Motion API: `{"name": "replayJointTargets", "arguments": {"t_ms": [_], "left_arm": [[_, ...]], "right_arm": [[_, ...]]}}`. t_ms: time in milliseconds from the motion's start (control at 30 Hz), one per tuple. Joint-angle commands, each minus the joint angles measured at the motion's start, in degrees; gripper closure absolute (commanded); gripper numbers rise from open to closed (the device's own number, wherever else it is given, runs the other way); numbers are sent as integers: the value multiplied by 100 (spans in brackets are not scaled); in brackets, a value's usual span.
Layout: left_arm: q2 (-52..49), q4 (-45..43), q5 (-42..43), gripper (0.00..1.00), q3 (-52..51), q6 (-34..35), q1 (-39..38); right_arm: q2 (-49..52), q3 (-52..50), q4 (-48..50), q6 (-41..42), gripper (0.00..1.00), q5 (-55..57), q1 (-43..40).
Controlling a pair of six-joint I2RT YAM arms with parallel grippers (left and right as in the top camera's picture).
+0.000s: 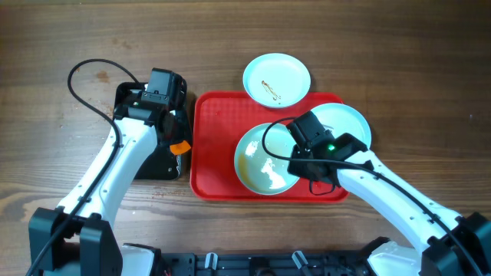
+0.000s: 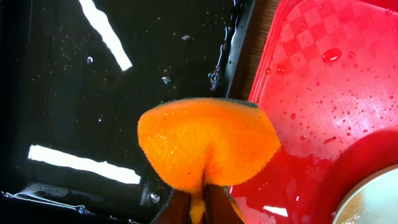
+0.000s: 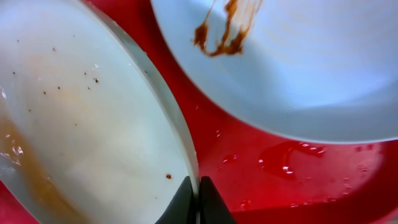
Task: Clean dirty plates on tray and stack at the side
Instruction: 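Lift the cleaned plate off the red tray with the right gripper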
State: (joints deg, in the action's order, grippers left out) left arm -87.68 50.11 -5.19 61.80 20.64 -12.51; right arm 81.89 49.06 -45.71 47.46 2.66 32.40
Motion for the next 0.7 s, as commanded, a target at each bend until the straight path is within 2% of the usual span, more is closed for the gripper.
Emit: {"name": "replayJointTargets", "arguments": {"t_ms": [0,200,367,533,667], "left_arm": [[-37,-37,46,96,35,-50,33],[-37,-85,46,96,35,-50,63],[-37,-42,85,96,35,59,592],[-37,-13,352,96,35,57,1172],[-39,-33,549,96,35,59,1427]], "right_arm": [[-79,304,-114,-208,95,577,26],[-79,765,-428,-382,95,1182,26],[-79,1231,-695,-529,95,1556,26],[-79,1757,-1049,-706,95,2557,26],[-76,1969,-1025,-1187,95,3486,26]]}}
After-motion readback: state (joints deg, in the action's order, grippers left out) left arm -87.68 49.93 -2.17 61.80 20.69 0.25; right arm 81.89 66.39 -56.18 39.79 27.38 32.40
